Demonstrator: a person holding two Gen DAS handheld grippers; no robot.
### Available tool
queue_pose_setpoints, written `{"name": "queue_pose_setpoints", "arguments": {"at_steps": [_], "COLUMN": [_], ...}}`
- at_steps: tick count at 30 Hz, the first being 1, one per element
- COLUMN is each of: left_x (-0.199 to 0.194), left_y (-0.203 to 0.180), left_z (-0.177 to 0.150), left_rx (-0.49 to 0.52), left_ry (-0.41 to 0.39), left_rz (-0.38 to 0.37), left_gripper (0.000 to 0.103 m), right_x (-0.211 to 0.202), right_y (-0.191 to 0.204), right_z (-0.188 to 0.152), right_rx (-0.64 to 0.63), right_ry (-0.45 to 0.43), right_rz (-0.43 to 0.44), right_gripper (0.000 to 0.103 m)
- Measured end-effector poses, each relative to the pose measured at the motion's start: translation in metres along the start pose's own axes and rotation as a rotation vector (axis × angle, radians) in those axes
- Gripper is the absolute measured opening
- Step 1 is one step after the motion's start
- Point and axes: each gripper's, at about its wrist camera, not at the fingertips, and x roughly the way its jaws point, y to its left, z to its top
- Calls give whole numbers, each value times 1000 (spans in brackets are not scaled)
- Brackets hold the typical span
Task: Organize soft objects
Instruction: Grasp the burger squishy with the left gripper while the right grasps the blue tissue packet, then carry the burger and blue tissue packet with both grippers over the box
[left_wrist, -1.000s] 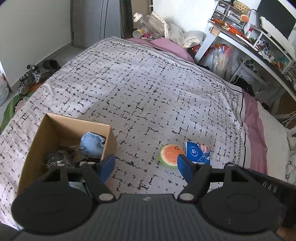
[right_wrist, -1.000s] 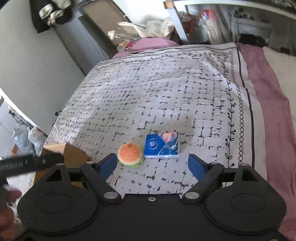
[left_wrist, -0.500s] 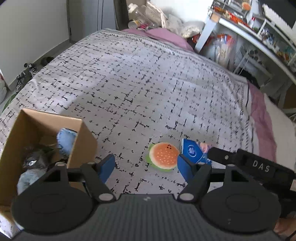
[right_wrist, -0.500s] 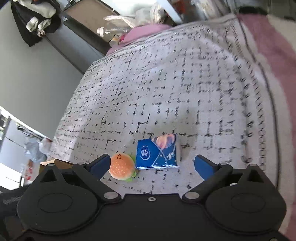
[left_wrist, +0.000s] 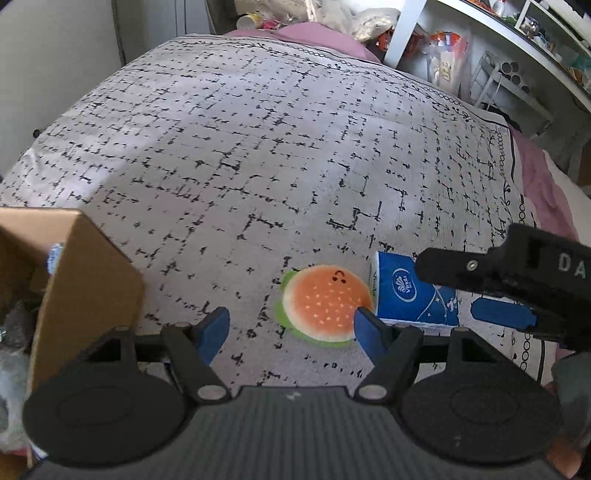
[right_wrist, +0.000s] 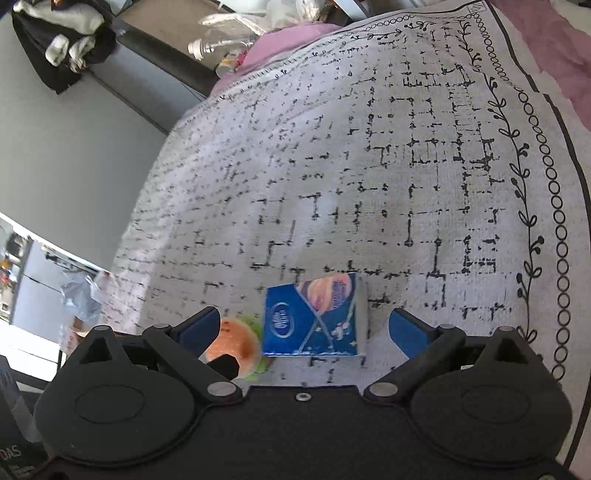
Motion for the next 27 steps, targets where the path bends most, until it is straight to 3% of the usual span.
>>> {"name": "queue_pose_setpoints", "arguments": {"at_steps": [4,9,15,19,27], "left_x": [9,21,21,19,8], "left_y": [-6,-10,-8,-3,15], "left_z": [-1,-2,0,1,-1], "left_rx": [15,33,34,37,-11], "left_ry": [11,31,-30,-49,-44], "left_rz": [-43,-43,-2,-37,-19], "left_gripper": [73,73,72,57,53], "right_x": [5,11,15,18,28], "right_y": [-2,-1,10,13,25], "right_z": [2,1,-2,-2,-5], "right_rx": [2,-15,-83,-91,-120], "right_ry": [7,22,7,4,14], "right_rz": [-1,-5,-51,-74,-123], "right_gripper": [99,99,99,98,98]}}
